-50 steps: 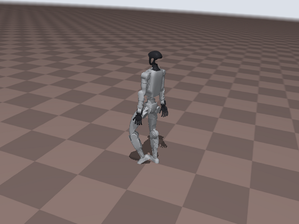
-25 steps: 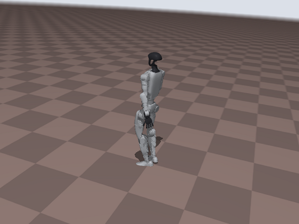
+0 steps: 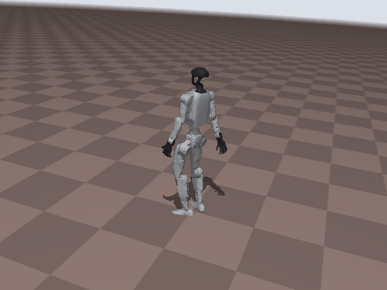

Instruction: In place motions

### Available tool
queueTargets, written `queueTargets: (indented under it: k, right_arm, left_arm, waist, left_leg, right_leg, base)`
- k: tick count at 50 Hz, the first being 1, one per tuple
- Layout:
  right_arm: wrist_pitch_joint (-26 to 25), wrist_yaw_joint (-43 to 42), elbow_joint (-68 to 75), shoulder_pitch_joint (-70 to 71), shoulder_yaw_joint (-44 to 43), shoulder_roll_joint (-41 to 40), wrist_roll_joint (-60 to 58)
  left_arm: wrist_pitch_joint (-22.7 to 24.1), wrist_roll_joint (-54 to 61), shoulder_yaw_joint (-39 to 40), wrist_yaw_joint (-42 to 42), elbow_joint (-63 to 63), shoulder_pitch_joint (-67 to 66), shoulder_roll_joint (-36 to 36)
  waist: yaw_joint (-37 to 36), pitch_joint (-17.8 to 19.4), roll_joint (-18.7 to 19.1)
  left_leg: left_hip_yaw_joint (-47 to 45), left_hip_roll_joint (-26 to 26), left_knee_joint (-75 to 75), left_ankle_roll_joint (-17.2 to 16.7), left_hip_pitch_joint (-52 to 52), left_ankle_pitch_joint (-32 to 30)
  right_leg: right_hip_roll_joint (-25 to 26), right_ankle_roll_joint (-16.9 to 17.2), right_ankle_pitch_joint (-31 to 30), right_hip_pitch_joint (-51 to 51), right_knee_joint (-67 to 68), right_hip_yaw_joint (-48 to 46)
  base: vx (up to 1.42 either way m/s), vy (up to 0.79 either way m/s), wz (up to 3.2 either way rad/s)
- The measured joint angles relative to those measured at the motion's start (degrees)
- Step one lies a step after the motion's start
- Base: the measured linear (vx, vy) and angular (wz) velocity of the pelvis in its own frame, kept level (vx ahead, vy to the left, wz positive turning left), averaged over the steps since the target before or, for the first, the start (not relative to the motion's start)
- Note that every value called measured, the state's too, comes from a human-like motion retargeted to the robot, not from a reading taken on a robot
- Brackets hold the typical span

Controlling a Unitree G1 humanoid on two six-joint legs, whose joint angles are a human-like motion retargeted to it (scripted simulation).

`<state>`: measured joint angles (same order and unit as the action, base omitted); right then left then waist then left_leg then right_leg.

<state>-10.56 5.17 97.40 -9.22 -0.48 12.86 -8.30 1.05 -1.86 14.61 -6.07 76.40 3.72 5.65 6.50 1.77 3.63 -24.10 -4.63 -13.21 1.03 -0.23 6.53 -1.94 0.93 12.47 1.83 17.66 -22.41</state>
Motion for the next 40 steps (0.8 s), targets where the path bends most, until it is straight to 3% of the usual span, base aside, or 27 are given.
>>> queueTargets:
  k: [2,3,4,5,7,10,12,15,19,23,28,30,31,32,33,34,35,37,40]
  right_arm:
    - [0.77,0.9,-0.21,6.16,3.13,-1.46,0.12]
    - [1.4,1.83,-0.85,9.74,3.66,-2.17,-0.45]
    - [1.8,2.98,-2.89,13.4,3.72,-2.78,-1.61]
    - [2.08,4.24,-5.64,17.11,3.55,-3.33,-3.06]
    - [2.04,6.4,-12.63,24.14,4.28,-3.79,-5.57]
    - [3.47,4.88,-24.05,31.78,3.7,-6.54,-6.24]
    - [6.11,5.34,-30.3,33.62,4.24,-7.25,-3.17]
    - [8.72,7.24,-38.46,33.85,7.42,-7.84,2.41]
    - [11.4,7.99,-43.7,36.26,9.96,-8.98,0.24]
    - [13.59,5.67,-43.61,33.98,11.82,-8.43,-5.37]
    - [14.47,6.65,-36.36,21.48,11.62,-7.47,-12.61]
    - [13.46,7.79,-30.86,15.45,10.47,-6.31,-15.44]
    - [12.43,7.92,-26.46,12.8,8.78,-5.32,-17.66]
    - [10.97,7.8,-21.78,10.83,7.04,-4.43,-19.79]
    - [8.64,7.2,-16.51,10.2,5.19,-3.72,-21.73]
    - [6.01,6.33,-11.98,9.76,3.43,-3.22,-21.82]
    - [3.23,5.31,-7.81,9.43,1.7,-2.81,-20.99]
    - [1.18,3.48,-0.5,8.21,-1.93,-0.37,-15.06]
    - [-3.28,3.98,0.0,2.94,-3.96,2.45,-4.87]
  left_arm:
    - [0.39,0.45,4.43,2.58,5.13,-3.68,-0.45]
    - [0.36,1.08,6.57,4.05,8.08,-5.06,-0.49]
    - [0.05,3.34,8.06,5.3,11.66,-5.45,0.08]
    - [-0.38,6.41,9.22,6.43,15.54,-5.33,0.96]
    - [-3.0,10.52,14.16,4.22,21.0,-6.85,2.44]
    - [-12.6,11.43,18.59,-1.49,21.0,-12.36,2.71]
    - [-13.1,8.53,20.23,-2.96,21.0,-18.07,2.68]
    - [-11.64,6.22,20.68,-2.82,21.0,-26.36,2.79]
    - [-12.2,7.42,22.65,-0.4,21.0,-28.52,2.52]
    - [-11.55,9.78,21.89,0.57,21.0,-25.5,2.78]
    - [-8.47,10.23,17.67,0.97,21.0,-18.71,2.42]
    - [-6.59,10.44,15.12,1.87,21.0,-14.73,2.73]
    - [-6.04,10.4,13.41,2.32,21.0,-12.38,2.52]
    - [-5.87,10.44,11.9,2.35,21.0,-9.38,2.43]
    - [-6.47,10.6,10.79,1.52,21.0,-5.04,2.62]
    - [-6.67,9.93,10.41,0.3,20.68,-0.3,3.03]
    - [-6.67,8.85,10.4,-1.13,20.19,4.64,3.54]
    - [-6.75,10.21,5.65,-3.33,15.2,13.23,4.09]
    - [-7.78,10.67,1.92,-7.18,6.66,23.02,6.22]
  waist:
    - [-0.61,-1.77,-2.71]
    - [-4.62,-2.0,-4.29]
    - [-5.72,-0.95,-4.32]
    - [-5.37,0.74,-3.56]
    - [-8.57,7.17,-5.04]
    - [-12.72,13.52,-7.87]
    - [-14.79,12.4,-9.09]
    - [-16.75,7.65,-11.02]
    - [-14.72,6.63,-10.4]
    - [-11.83,3.98,-7.64]
    - [-8.35,-2.11,-4.52]
    - [-6.28,-3.91,-1.01]
    - [-3.95,-4.6,0.06]
    - [-1.05,-5.96,1.03]
    - [3.01,-8.65,1.76]
    - [3.16,-6.58,1.99]
    - [1.35,-2.11,1.96]
    - [3.26,4.23,1.52]
    - [7.42,8.5,4.39]
  left_leg:
    - [-2.98,-1.13,-14.97,1.16,-8.6,-13.22]
    - [-4.29,-3.07,-26.02,3.74,-17.09,-19.57]
    - [-3.25,-5.57,-35.86,6.92,-24.55,-20.8]
    - [-1.04,-8.34,-45.09,10.4,-31.5,-19.46]
    - [-2.61,-15.09,-59.36,11.91,-38.71,-14.6]
    - [-3.11,-19.35,-74.69,13.71,-50.57,-7.4]
    - [-2.59,-18.81,-79.79,13.76,-59.59,-4.7]
    - [-4.47,-15.34,-80.95,13.72,-69.04,-3.69]
    - [-4.98,-15.17,-77.22,13.74,-63.18,-3.11]
    - [-5.62,-12.95,-64.19,13.69,-44.85,-5.65]
    - [-3.13,0.05,-19.89,5.58,-12.75,-14.11]
    - [0.19,2.53,-0.81,0.51,-1.25,-1.48]
    - [-4.84,1.65,4.48,1.53,3.07,2.6]
    - [-8.5,0.19,8.31,1.32,4.93,4.93]
    - [-9.43,-2.42,9.21,-1.33,1.88,3.72]
    - [-4.7,-2.12,8.79,-0.39,-0.45,1.94]
    - [2.84,-0.35,7.69,2.36,-2.43,-0.14]
    - [4.64,-0.56,9.22,2.1,0.29,-1.01]
    - [3.53,-4.86,8.95,1.7,-1.49,-1.29]
  right_leg:
    - [-2.82,-0.61,0.77,0.63,-5.99,-1.73]
    - [-3.91,-0.45,0.77,-1.65,-4.89,1.0]
    - [-3.56,-0.33,0.63,-3.16,-3.78,1.62]
    - [-2.49,-0.22,0.41,-4.3,-2.66,1.18]
    - [-3.1,-1.52,-1.61,-2.2,-3.1,0.19]
    - [-4.26,-2.57,-2.17,-1.19,-2.69,3.46]
    - [-4.44,-3.81,-2.43,-2.97,-2.07,4.98]
    - [-6.0,-4.44,-2.88,-6.58,-0.88,7.01]
    - [-5.2,-4.31,-3.48,-5.18,-2.72,6.14]
    - [-3.03,-3.16,-3.73,-2.36,-5.88,3.78]
    - [-1.16,-1.8,-0.63,-1.37,-4.15,3.62]
    - [2.72,-1.81,0.27,-1.58,-1.08,2.2]
    - [2.61,-0.86,-2.64,-2.41,2.75,-0.09]
    - [1.7,0.54,-6.72,-5.59,8.73,-2.02]
    - [-0.8,2.81,-13.15,-13.45,18.98,-3.2]
    - [-0.44,4.11,-17.43,-20.47,30.44,0.94]
    - [1.37,4.94,-20.63,-27.07,42.51,7.75]
    - [4.41,7.18,-16.11,-36.05,58.46,13.81]
    - [0.93,4.21,-10.46,-50.73,76.84,10.06]
  base:
    - [-0.19,-0.19,-0.12]
    - [-0.39,-0.3,-0.4]
    - [-0.48,-0.35,0.21]
    - [-0.53,-0.33,0.57]
    - [-0.53,-0.29,-0.5]
    - [-0.22,-0.34,-0.96]
    - [0.21,-0.06,-0.67]
    - [0.27,0.18,-0.32]
    - [-0.01,0.01,0.1]
    - [0.11,0.15,0.37]
    - [0.24,0.12,-0.01]
    - [0.38,0.04,0.47]
    - [0.32,0.06,1.31]
    - [0.07,0.1,2.09]
    - [-0.22,0.11,1.44]
    - [-0.44,0.11,0.18]
    - [-0.51,0.08,-0.3]
    - [-0.58,0.1,0.55]
    - [-0.46,0.08,0.73]
